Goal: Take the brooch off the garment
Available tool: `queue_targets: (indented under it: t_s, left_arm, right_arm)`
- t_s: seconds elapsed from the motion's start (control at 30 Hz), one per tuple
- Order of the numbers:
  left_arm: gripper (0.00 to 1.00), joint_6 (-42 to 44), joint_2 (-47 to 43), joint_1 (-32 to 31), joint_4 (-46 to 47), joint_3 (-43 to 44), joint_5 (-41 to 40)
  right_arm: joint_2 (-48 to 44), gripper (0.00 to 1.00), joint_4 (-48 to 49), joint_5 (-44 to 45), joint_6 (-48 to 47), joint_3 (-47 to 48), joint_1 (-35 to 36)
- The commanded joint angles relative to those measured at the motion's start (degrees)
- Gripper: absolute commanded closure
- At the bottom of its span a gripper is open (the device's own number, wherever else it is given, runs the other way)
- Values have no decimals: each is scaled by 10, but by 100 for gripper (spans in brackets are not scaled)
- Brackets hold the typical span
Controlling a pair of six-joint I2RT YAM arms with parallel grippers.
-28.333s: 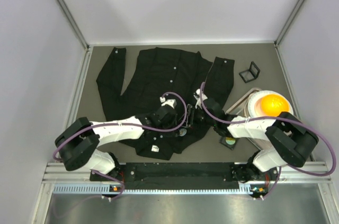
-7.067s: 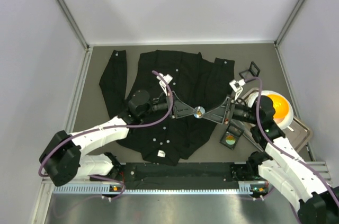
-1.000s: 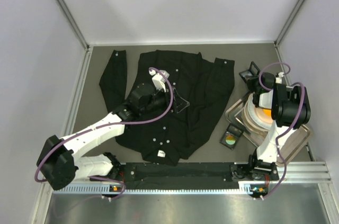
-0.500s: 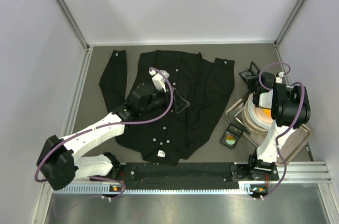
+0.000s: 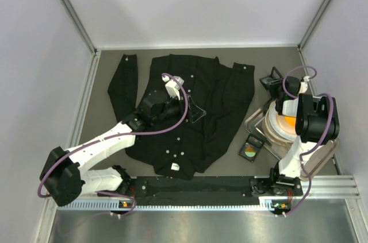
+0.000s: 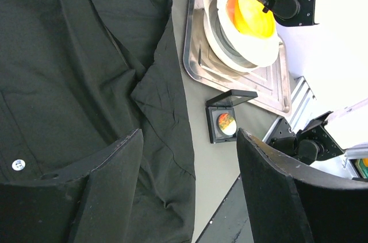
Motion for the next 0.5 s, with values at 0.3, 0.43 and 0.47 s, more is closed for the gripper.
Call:
queue_targets:
  t_s: [0.3, 0.43, 0.47]
  left_arm:
    - [29, 0, -4, -3, 34, 8, 12]
    - [29, 0, -4, -3, 34, 7, 12]
    - [29, 0, -4, -3, 34, 8, 11]
  right_arm:
    - [-14, 72, 2, 9, -3, 13, 0]
    - [-24, 76, -5, -4, -12, 20, 6]
    - [-40, 76, -15, -3, -23, 23, 13]
